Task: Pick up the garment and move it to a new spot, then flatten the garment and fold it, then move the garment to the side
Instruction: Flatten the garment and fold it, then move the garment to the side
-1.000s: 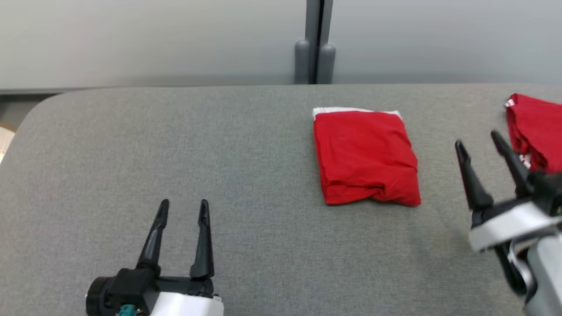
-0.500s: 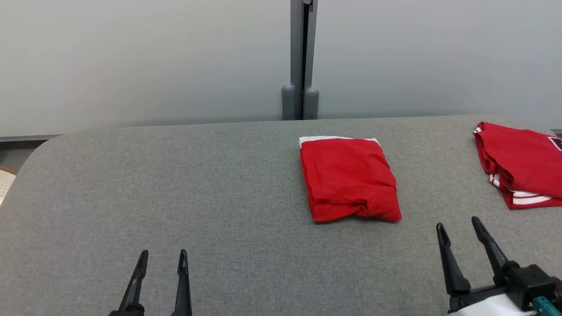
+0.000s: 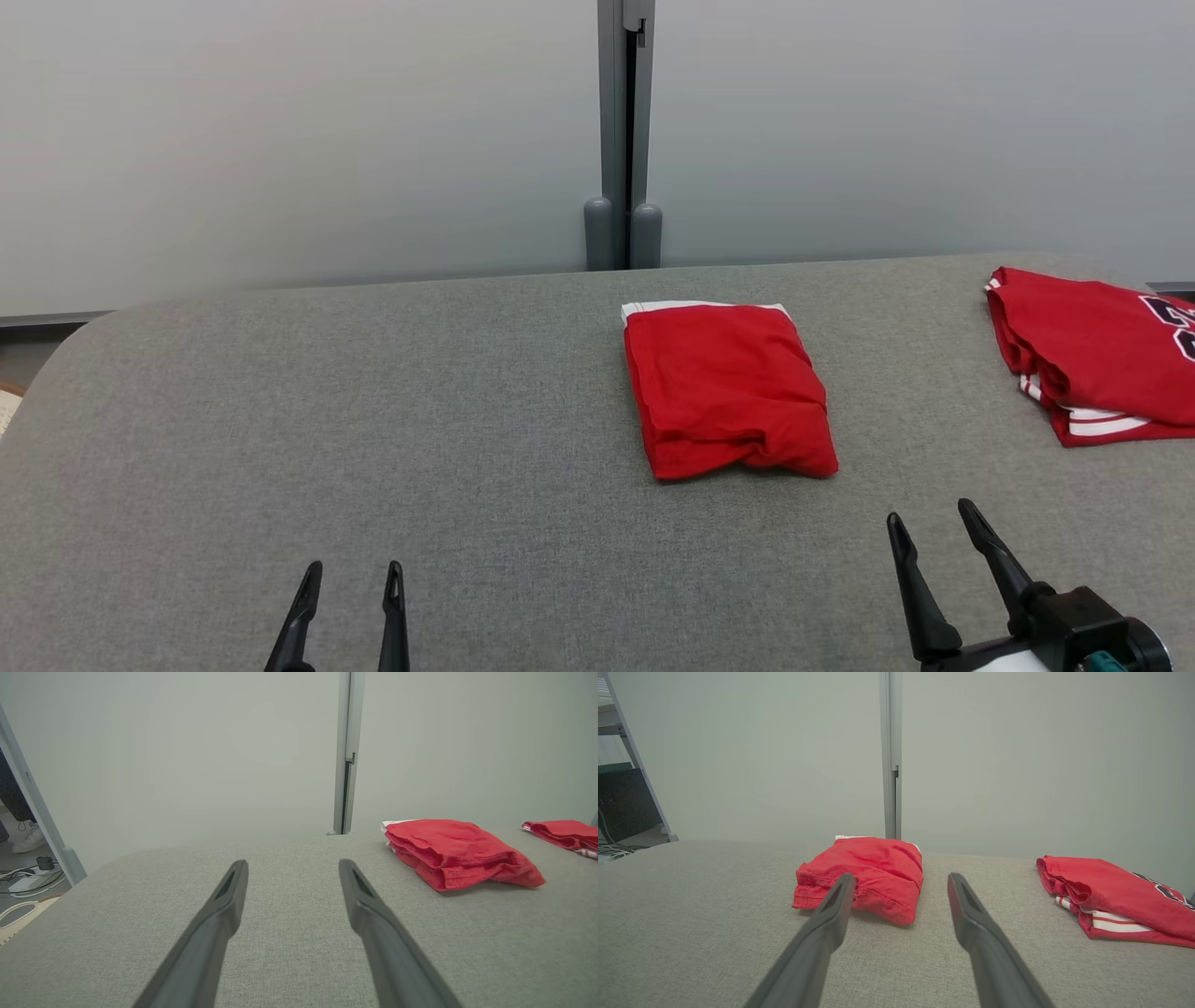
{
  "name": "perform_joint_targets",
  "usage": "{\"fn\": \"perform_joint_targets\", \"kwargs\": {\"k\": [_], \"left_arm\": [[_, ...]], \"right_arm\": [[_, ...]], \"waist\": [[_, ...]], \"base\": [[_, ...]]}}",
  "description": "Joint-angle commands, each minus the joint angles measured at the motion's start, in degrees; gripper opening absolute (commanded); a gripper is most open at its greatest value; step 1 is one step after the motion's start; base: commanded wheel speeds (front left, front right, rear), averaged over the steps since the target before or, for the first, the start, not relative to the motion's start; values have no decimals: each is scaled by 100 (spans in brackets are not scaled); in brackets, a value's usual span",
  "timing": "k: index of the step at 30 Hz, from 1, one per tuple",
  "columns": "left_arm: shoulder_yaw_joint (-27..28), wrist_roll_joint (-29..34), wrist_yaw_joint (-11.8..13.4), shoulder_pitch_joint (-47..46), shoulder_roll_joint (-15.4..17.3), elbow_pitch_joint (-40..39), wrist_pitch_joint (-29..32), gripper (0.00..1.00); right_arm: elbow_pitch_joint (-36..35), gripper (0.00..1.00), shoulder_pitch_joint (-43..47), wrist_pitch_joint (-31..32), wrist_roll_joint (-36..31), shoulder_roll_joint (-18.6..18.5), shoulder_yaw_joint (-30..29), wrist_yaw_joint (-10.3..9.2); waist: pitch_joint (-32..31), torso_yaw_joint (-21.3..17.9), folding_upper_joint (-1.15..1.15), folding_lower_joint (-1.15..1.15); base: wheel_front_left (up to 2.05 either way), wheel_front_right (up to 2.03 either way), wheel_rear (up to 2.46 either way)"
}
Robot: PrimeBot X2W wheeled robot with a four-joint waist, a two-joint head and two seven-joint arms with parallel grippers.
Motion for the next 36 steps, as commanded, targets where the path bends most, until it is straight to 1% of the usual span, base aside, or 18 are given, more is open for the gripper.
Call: {"fn": "perform_joint_targets", "kwargs": {"k": [1, 11, 22, 27, 29, 31, 33, 36], "left_arm": [[-6, 33, 4, -126, 19, 16, -7, 100], [-40, 57, 26, -151, 19, 48, -7, 100], [-58, 63, 21, -128, 19, 90, -7, 100], [-125, 62, -30, -279, 19, 91, -7, 100], [-193, 98, -86, -362, 19, 101, -6, 100], [-278, 128, -148, -525, 21, 93, -6, 100], [-380, 185, -225, -693, 19, 121, -7, 100], [-513, 218, -274, -972, 20, 147, -6, 100]], "right_arm": [[1, 100, -64, -15, 40, -11, 17, -4], [48, 100, -8, -15, 71, -70, 23, -5], [33, 100, -19, -15, 60, -53, 64, -5], [186, 100, -432, -15, 264, -110, 190, -5], [437, 100, -694, -14, 656, -128, 340, -3], [810, 100, -1128, -14, 1366, -208, 542, -4], [1219, 100, -1624, 221, 2215, -412, 914, -4], [1551, 100, -2316, 785, 3449, -827, 1257, -3]], "waist": [[12, 7, 0, 0], [45, 98, 0, 0], [91, 172, 0, 0], [293, 198, 0, 0], [426, 232, 0, 0], [636, 279, 0, 0], [834, 337, 0, 0], [1128, 434, 0, 0]], "base": [[0, 0, 0], [0, 0, 0], [0, 0, 0], [0, 0, 0], [0, 0, 0], [0, 0, 0], [0, 0, 0], [0, 0, 0]]}}
